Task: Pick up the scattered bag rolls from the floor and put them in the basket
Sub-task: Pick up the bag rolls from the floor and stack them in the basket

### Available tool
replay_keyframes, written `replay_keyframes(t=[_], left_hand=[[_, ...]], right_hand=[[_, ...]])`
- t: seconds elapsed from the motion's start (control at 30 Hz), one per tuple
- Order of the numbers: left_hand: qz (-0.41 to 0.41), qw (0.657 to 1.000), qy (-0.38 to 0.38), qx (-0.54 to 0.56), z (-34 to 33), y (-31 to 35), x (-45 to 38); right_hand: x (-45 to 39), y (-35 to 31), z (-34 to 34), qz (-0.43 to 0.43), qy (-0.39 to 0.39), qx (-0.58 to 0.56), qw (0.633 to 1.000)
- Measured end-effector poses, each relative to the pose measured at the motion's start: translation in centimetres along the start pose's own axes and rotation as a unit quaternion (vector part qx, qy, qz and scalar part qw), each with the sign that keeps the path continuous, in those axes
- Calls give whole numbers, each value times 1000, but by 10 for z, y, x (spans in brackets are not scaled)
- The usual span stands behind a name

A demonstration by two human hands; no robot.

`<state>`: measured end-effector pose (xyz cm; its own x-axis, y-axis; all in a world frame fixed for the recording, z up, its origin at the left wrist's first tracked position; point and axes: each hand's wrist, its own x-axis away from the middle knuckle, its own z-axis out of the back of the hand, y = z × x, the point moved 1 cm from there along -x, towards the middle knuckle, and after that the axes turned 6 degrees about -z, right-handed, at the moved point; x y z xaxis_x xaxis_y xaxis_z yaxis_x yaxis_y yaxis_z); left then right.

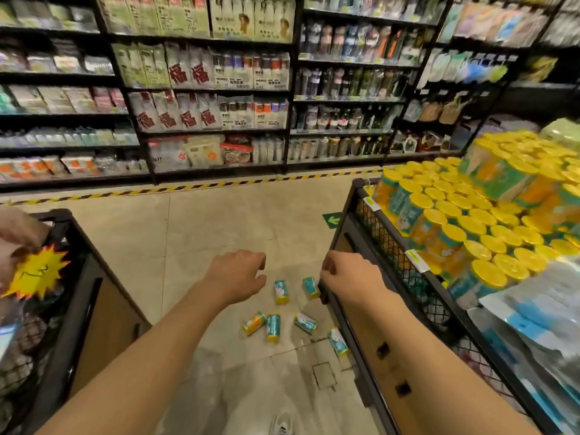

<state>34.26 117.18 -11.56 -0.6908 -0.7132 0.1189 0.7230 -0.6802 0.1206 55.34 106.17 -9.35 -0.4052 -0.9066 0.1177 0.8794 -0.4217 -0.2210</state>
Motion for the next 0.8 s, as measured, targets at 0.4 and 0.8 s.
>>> replay_keyframes(t=[0.4, 0.8], left_hand=[[45, 997, -64, 30, -10, -42, -165], [28, 982, -161, 95, -137, -128, -295]], right_hand=[[-178, 23, -26, -13, -76, -63, 995], [-299, 22, -162, -185, -169, -156, 955]])
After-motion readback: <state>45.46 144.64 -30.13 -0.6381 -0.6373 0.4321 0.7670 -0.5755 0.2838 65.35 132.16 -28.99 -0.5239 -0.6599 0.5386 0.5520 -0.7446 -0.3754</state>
